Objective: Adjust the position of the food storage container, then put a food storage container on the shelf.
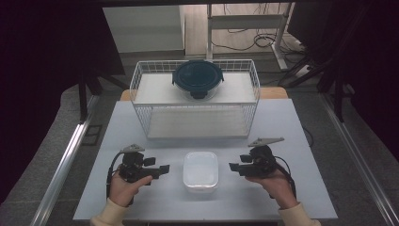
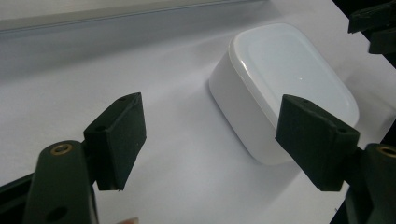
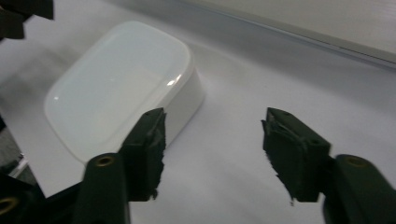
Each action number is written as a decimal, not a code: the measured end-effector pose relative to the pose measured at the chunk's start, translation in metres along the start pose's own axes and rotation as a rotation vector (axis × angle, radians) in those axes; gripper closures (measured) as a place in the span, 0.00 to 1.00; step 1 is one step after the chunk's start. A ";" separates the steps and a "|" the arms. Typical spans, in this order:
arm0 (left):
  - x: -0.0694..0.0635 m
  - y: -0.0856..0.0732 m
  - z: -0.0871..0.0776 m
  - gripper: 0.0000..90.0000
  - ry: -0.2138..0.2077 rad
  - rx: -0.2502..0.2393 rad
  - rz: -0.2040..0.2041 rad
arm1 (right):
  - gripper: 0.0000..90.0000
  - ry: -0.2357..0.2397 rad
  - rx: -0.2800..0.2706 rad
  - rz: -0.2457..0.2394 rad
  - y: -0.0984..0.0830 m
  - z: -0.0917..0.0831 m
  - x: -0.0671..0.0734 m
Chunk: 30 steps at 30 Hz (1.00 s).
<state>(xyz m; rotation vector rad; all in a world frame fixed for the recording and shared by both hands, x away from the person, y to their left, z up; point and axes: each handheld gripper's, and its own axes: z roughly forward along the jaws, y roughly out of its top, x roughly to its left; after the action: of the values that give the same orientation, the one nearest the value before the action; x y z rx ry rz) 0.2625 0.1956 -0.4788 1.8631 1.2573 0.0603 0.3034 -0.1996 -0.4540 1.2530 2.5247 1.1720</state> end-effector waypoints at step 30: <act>-0.014 0.003 -0.002 0.28 -0.028 -0.078 -0.036 | 0.33 0.083 -0.048 0.099 -0.008 0.001 0.006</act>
<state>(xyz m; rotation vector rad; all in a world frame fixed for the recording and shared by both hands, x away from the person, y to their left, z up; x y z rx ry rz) 0.2569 0.1854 -0.4700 1.7687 1.2516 0.0627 0.2949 -0.1973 -0.4587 1.3589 2.5011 1.3244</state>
